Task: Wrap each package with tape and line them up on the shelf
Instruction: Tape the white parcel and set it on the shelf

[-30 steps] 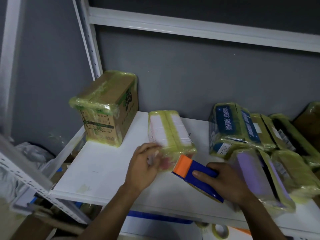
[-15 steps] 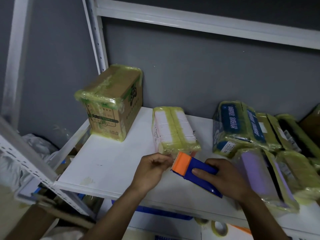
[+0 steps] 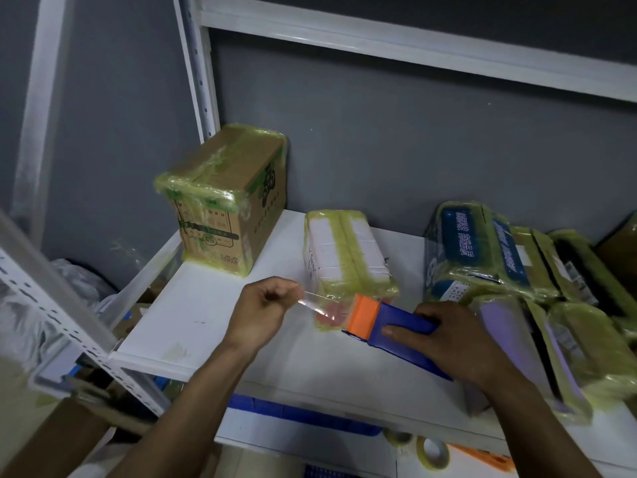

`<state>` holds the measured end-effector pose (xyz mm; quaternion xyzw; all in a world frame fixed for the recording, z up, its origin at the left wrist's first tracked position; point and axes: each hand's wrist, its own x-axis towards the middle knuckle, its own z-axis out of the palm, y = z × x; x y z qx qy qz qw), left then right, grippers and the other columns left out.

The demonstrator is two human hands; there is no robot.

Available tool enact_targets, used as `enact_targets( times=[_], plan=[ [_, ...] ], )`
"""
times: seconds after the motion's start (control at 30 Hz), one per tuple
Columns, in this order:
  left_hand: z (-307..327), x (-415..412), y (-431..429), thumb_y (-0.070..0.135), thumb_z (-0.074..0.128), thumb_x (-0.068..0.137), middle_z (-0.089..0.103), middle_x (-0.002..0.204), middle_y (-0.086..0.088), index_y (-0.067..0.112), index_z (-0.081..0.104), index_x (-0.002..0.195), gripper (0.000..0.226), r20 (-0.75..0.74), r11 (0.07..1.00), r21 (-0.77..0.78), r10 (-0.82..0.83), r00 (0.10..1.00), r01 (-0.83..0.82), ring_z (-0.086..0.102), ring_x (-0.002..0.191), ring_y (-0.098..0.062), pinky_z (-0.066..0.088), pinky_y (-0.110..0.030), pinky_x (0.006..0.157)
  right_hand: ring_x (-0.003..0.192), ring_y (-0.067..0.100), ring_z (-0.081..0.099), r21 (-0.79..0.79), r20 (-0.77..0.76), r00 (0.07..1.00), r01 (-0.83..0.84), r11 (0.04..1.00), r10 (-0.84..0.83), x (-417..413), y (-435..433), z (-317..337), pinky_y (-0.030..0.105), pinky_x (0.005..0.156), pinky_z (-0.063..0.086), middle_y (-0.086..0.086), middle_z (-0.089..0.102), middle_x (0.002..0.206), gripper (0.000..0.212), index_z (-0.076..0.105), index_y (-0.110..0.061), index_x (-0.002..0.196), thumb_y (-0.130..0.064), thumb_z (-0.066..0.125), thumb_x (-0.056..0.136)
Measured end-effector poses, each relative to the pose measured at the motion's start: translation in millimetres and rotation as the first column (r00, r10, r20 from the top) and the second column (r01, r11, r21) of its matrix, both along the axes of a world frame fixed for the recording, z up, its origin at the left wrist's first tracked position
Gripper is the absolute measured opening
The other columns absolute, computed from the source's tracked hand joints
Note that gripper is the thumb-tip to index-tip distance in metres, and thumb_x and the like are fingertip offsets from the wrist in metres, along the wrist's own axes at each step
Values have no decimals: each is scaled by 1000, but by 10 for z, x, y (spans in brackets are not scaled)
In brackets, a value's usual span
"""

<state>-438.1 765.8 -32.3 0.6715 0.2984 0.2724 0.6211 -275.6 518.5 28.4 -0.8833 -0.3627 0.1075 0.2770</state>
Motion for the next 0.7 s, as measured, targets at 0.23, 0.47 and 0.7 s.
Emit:
enact_targets(
  times=[0.23, 0.47, 0.7],
  plan=[
    [-261, 133, -147, 15, 80, 86, 77, 86, 11, 17, 79, 87, 2, 20, 972, -170, 167, 986, -162, 69, 77, 3, 48, -5, 66, 59, 3, 61, -44, 156, 987, 39, 998, -32, -5, 214, 220, 22, 56, 42, -11, 62, 60, 88, 62, -25, 67, -109, 42, 48],
    [-396, 241, -149, 28, 79, 88, 74, 91, 23, 28, 76, 89, 3, 29, 967, -139, 222, 975, -216, 66, 88, 7, 48, -6, 66, 70, 9, 63, -295, 194, 979, 6, 956, 54, 36, 525, 445, 25, 64, 54, -10, 64, 77, 86, 60, -25, 83, -103, 50, 48],
    [-558, 354, -170, 29, 76, 91, 73, 90, 26, 29, 76, 92, 1, 16, 958, -196, 217, 976, -210, 65, 89, 10, 49, -6, 64, 79, 15, 56, -466, 295, 951, 60, 883, 91, 51, 800, 475, 31, 69, 50, -10, 44, 77, 87, 46, -22, 97, -97, 65, 55]
  ],
)
